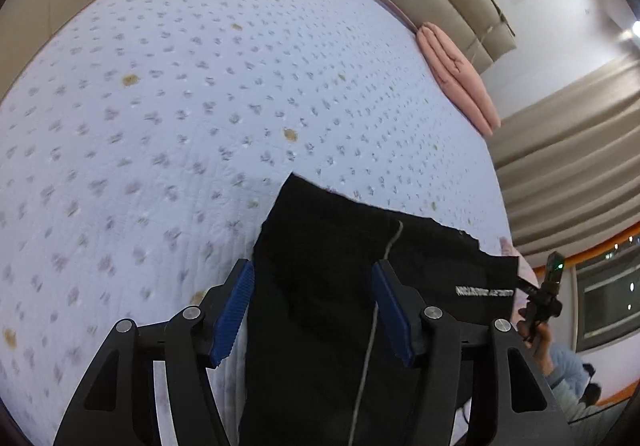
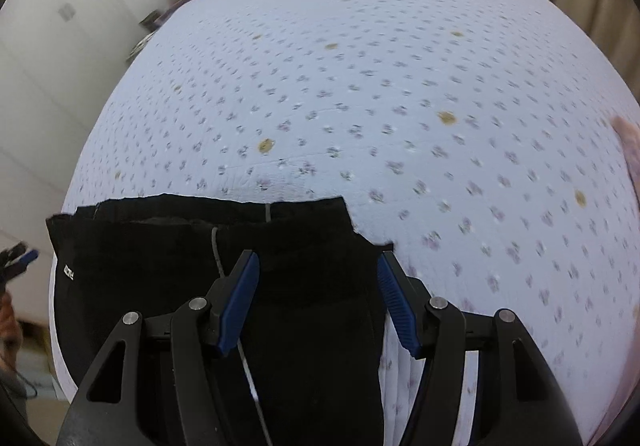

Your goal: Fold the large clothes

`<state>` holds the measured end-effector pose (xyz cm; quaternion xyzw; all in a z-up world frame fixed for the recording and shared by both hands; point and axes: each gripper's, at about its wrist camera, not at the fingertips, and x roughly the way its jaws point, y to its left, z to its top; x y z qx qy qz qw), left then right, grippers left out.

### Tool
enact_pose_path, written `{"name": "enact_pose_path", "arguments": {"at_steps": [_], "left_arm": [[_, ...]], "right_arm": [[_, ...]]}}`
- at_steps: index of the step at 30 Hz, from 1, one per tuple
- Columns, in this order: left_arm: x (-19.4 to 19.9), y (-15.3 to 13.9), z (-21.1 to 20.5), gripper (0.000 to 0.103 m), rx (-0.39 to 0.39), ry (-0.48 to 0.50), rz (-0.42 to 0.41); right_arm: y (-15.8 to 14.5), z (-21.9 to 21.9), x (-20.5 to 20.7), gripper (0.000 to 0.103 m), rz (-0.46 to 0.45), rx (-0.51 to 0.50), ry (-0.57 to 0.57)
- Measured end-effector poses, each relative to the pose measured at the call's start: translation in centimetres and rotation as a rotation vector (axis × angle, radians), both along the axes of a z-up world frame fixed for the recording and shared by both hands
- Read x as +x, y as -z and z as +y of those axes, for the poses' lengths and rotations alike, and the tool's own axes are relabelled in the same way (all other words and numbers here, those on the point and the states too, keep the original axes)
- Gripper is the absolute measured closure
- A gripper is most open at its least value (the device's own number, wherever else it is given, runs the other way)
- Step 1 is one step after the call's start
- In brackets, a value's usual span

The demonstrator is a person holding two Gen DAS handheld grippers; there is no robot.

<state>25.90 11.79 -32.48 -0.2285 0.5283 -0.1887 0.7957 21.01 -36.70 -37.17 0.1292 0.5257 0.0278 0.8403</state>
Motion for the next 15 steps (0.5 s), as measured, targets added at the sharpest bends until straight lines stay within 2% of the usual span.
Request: {"name": "enact_pose_path", "arguments": {"at_steps": [6, 11, 15], "left_arm": [[3.4, 4.2, -0.8, 0.040, -0.016, 0.032, 0.060], [4.7, 7.2, -0.6, 0.039, -0.169, 0.077, 0.139], [5.3, 8.4, -0.7, 0.037, -0.202, 0.063, 0.151]], "right_arm": [[1.5, -0.7, 1.6, 0.033, 0.010, 0.039, -0.048], [2.8, -1.2, 2.7, 0.032, 0.017, 0.091, -0.105], [4.1, -1.0, 3.6, 0.031, 0.040, 0.127, -0.141]]}}
